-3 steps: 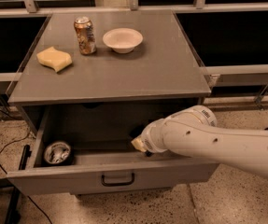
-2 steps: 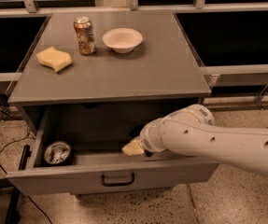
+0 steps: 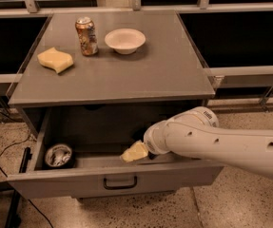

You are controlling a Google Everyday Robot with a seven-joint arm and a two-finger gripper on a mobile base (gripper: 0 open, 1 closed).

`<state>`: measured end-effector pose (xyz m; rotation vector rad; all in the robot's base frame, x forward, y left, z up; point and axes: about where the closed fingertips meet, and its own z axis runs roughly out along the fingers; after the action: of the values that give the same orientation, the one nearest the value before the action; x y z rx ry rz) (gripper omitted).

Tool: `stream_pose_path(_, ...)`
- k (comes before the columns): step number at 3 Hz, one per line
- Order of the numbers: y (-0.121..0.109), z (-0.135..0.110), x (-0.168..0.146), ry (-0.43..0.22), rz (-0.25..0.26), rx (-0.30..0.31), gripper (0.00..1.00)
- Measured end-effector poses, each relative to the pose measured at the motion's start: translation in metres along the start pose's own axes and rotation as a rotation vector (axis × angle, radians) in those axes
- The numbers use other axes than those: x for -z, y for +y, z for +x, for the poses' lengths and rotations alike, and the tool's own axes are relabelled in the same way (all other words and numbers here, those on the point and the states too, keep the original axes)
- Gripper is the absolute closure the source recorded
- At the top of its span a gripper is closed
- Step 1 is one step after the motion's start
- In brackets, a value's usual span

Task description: Pick rxbar blueberry from top drawer and place on counter

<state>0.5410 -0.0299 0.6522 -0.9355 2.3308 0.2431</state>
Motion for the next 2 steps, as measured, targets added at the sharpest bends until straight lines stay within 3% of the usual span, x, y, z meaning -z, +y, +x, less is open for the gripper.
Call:
stream_pose_path(1,-0.0075,0.0015,-0.0062,-0.016,0.004,-0.036,0.0)
stream_pose_path(2,-0.0149,0.0029,-0.0113,-0.03,0.016,-0.058,0.09)
